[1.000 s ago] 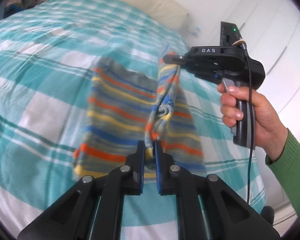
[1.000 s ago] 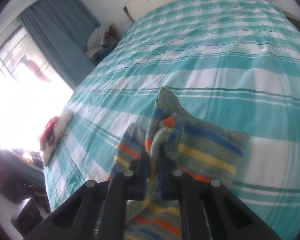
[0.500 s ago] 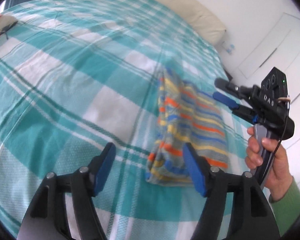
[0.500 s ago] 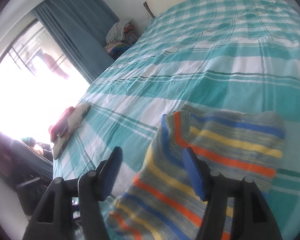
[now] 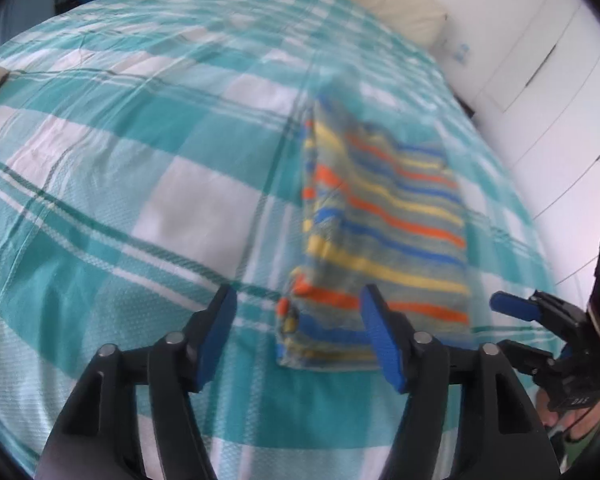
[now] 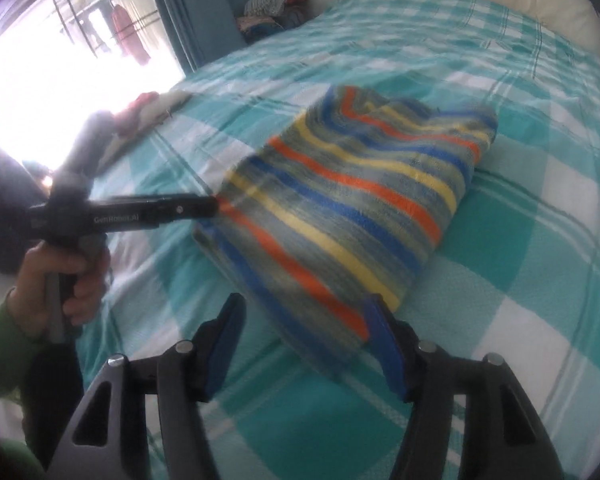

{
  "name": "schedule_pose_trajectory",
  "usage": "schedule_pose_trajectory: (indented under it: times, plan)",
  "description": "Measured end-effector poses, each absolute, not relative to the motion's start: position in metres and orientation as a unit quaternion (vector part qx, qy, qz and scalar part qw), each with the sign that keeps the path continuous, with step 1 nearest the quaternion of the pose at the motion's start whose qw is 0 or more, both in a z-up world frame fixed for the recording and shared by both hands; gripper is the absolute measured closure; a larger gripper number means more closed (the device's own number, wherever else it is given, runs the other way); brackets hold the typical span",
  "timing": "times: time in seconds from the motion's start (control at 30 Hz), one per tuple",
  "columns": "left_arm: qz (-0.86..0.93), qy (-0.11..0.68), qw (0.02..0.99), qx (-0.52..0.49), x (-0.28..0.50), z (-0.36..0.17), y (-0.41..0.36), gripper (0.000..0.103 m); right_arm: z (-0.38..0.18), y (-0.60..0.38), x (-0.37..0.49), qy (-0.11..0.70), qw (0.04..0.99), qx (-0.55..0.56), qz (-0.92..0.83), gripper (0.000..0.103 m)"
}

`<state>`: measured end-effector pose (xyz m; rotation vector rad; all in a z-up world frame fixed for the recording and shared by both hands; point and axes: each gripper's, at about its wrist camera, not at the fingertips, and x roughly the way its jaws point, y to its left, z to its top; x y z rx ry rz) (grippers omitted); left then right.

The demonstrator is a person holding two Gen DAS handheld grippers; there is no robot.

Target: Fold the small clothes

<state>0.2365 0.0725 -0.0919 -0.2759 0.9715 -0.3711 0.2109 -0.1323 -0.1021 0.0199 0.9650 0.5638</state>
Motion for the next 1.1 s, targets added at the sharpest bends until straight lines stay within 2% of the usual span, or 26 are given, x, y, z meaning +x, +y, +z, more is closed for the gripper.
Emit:
schedule_pose_trajectory:
  times: [0.03, 0.1, 0.17, 0.23, 0.27, 0.37, 0.4, 0.43, 0.47, 0.53, 0.6, 0.67, 0.7, 0.73, 0.77, 0.8, 0.87, 1.1]
  plan:
    - [-0.183, 0.452, 0.864, -0.127, 0.239, -0.086, 0.069, 0.017, -0.092, -0.131, 0.209, 0.439, 0.856, 0.005, 0.272, 0.041]
    - [-0.178, 0.442, 0.874, -0.099, 0.248, -0.083, 0.055, 0.011, -0.083, -0.126, 0.213, 0.42, 0.866, 0.005, 0.271, 0.041]
    - [-0.167, 0.467, 0.866, -0.065, 0.264, -0.102, 0.041, 0.01, -0.094, -0.121, 0.222, 0.427, 0.866, 0.016, 0.26, 0.041]
    - [-0.146, 0.517, 0.843, -0.024, 0.273, -0.13, 0.033, 0.014, -0.128, -0.117, 0.237, 0.482, 0.845, 0.023, 0.231, 0.04]
    - [-0.155, 0.518, 0.841, -0.015, 0.272, -0.133, 0.033, 0.014, -0.139, -0.117, 0.236, 0.492, 0.841, 0.019, 0.225, 0.04]
    - [-0.201, 0.477, 0.855, -0.027, 0.268, -0.109, 0.048, 0.013, -0.121, -0.128, 0.227, 0.476, 0.846, 0.027, 0.241, 0.038]
    - [-0.216, 0.464, 0.858, -0.047, 0.271, -0.101, 0.054, 0.009, -0.111, -0.139, 0.227, 0.468, 0.848, 0.052, 0.243, 0.036]
    - [-0.229, 0.453, 0.859, -0.069, 0.278, -0.094, 0.06, 0.004, -0.101, -0.153, 0.229, 0.45, 0.856, 0.077, 0.24, 0.03]
    - [-0.235, 0.449, 0.857, -0.091, 0.289, -0.091, 0.064, 0.004, -0.093, -0.167, 0.235, 0.431, 0.868, 0.101, 0.226, 0.023]
    - [-0.242, 0.47, 0.84, -0.12, 0.315, -0.098, 0.061, 0.004, -0.091, -0.198, 0.256, 0.409, 0.88, 0.158, 0.183, 0.018]
    - [-0.245, 0.509, 0.816, -0.126, 0.338, -0.118, 0.051, 0.005, -0.114, -0.224, 0.284, 0.423, 0.855, 0.246, 0.171, 0.018]
    - [-0.247, 0.525, 0.803, -0.136, 0.347, -0.133, 0.039, 0.007, -0.145, -0.231, 0.305, 0.442, 0.818, 0.323, 0.178, 0.024]
    - [-0.252, 0.516, 0.807, -0.134, 0.346, -0.135, 0.033, 0.009, -0.158, -0.225, 0.314, 0.446, 0.807, 0.339, 0.188, 0.029]
    - [-0.26, 0.508, 0.812, -0.122, 0.345, -0.134, 0.025, 0.029, -0.166, -0.216, 0.319, 0.447, 0.809, 0.331, 0.188, 0.045]
    - [-0.271, 0.507, 0.811, -0.105, 0.345, -0.134, 0.016, 0.053, -0.169, -0.203, 0.323, 0.447, 0.822, 0.304, 0.179, 0.068]
    - [-0.277, 0.518, 0.803, -0.099, 0.346, -0.135, 0.008, 0.086, -0.169, -0.191, 0.327, 0.449, 0.833, 0.277, 0.167, 0.073]
    - [-0.265, 0.518, 0.806, -0.103, 0.346, -0.127, 0.005, 0.088, -0.159, -0.176, 0.329, 0.439, 0.852, 0.243, 0.147, 0.079]
    - [-0.32, 0.425, 0.837, -0.124, 0.321, -0.033, -0.003, 0.087, -0.058, -0.177, 0.304, 0.346, 0.904, 0.171, 0.181, 0.08]
